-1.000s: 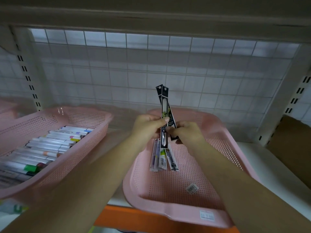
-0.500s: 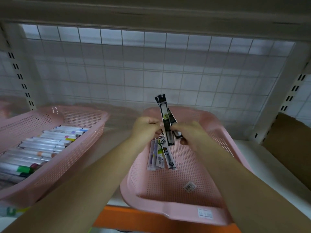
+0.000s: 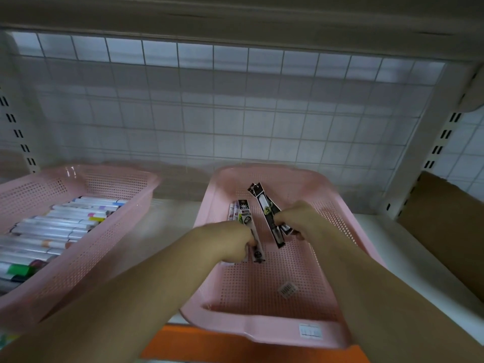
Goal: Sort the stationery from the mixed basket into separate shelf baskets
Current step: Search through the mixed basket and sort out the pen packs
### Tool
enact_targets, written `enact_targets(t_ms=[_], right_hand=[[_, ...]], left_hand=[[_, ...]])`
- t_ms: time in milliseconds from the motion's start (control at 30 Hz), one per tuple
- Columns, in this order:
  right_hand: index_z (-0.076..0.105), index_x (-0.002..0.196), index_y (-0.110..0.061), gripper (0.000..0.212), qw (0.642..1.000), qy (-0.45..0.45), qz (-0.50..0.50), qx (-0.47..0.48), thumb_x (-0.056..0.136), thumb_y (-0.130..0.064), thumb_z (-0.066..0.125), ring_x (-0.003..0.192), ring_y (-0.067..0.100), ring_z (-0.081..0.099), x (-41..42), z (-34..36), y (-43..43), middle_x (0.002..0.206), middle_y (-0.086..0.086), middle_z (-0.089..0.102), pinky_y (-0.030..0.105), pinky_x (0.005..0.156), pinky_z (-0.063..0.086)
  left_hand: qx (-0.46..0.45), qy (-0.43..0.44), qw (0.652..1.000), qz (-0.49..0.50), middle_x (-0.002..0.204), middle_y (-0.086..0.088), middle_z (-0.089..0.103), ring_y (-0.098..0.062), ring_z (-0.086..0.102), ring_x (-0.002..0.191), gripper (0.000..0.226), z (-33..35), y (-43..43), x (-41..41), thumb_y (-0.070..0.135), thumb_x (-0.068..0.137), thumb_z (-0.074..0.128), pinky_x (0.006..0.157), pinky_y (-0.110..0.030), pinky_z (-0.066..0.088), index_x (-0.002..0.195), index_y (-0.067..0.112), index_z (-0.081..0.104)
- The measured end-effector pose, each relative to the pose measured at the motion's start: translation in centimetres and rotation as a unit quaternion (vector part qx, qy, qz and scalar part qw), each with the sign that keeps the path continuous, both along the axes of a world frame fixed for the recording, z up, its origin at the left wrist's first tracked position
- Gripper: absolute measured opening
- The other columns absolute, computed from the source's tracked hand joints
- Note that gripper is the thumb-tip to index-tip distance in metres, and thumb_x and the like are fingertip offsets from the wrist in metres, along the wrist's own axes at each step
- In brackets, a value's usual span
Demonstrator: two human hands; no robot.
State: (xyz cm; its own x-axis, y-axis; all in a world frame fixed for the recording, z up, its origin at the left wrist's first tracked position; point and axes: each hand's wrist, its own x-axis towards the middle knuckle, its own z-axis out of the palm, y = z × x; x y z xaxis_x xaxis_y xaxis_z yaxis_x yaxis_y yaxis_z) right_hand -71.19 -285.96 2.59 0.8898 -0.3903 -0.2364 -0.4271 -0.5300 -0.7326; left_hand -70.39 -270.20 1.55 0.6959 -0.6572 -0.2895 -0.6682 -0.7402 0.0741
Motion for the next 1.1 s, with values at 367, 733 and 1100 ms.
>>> enact_targets(t_ms=[367, 733, 1100], right_hand=[[0.051, 0.066, -0.005, 0.016, 0.999, 0.033, 0.031, 0.005, 0.077, -0.003, 0.061, 0.041, 0.013, 0.047, -0.2, 0.2, 0.6, 0.058, 0.008, 0.052, 0.008, 0.031, 0.026], [0.055, 0.079, 0.003, 0.008, 0.985, 0.073, 0.023, 0.153, 0.084, 0.008, 0.059, 0.061, 0.027, 0.061, 0.4, -1.9, 1.7, 0.074, 0.018, 0.060, 0.040, 0.059, 0.056], [0.055, 0.074, 0.005, 0.012, 0.997, 0.025, 0.006, 0.071, 0.082, 0.006, 0.064, 0.045, 0.026, 0.061, 0.4, -0.4, 1.6, 0.067, 0.021, 0.060, 0.031, 0.038, 0.052]], left_hand=[[-0.037, 0.004, 0.998, 0.059, 0.097, -0.018, 0.065, -0.023, 0.054, 0.072, 0.034, -0.1, 0.1, 0.1, -0.009, 0.075, 0.051, 0.057, -0.028, 0.042, 0.102, 0.003, 0.067], [0.015, -0.125, 0.989, 0.072, 0.084, -0.011, 0.055, -0.025, 0.055, 0.079, 0.023, 1.4, -0.1, -1.4, -0.012, 0.078, 0.052, 0.061, -0.029, 0.035, 0.065, 0.004, 0.042], [0.011, -0.077, 0.997, 0.023, 0.092, -0.008, 0.057, -0.026, 0.055, 0.091, 0.050, 0.4, -0.2, -0.7, -0.007, 0.081, 0.046, 0.067, -0.030, 0.040, 0.126, 0.014, 0.055]])
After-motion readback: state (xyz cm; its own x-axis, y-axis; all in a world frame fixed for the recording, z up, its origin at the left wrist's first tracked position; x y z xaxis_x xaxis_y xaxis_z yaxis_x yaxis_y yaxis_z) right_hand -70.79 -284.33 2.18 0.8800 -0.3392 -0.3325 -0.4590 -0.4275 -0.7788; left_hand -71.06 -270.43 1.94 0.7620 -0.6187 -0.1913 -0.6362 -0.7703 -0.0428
